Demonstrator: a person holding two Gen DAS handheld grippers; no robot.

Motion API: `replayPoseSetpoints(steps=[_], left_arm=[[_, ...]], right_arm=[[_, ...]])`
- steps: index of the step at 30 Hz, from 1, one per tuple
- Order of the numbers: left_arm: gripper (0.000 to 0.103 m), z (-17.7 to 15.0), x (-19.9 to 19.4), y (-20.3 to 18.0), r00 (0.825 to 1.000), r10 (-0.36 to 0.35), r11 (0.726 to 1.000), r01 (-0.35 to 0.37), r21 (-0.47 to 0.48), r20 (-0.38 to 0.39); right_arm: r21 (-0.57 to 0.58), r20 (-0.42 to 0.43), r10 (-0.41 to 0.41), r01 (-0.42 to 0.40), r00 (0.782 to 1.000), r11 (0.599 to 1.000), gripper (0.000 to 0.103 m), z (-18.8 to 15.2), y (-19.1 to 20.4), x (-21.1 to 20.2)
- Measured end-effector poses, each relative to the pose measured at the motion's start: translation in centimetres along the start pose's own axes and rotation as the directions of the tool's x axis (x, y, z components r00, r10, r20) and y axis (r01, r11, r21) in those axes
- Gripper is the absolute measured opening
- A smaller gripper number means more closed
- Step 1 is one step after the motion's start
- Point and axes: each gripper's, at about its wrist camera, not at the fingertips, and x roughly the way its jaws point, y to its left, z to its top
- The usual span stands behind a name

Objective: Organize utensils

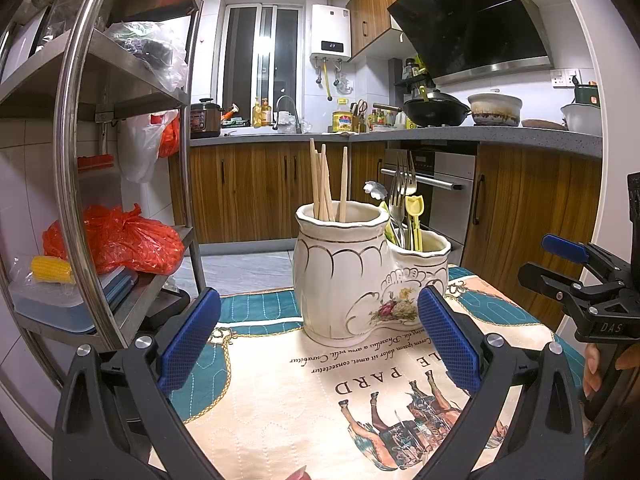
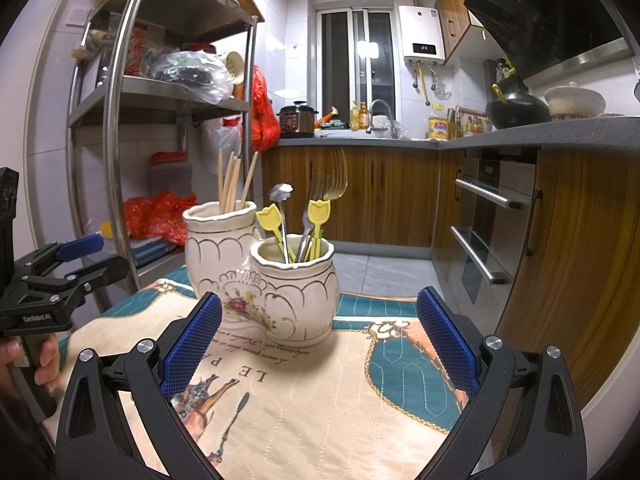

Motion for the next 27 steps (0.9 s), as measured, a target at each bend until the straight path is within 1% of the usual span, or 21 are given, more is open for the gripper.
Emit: replayPoseSetpoints(steps=[27], left_arm=[[0.097, 0.05, -0.01, 0.17, 1.000, 0.007, 1.000, -0.007, -0.002, 0.000]], right_arm=[[0.001, 0.000, 0.000, 0.000, 1.000, 1.000, 0.097, 0.01, -0.01, 0.00]])
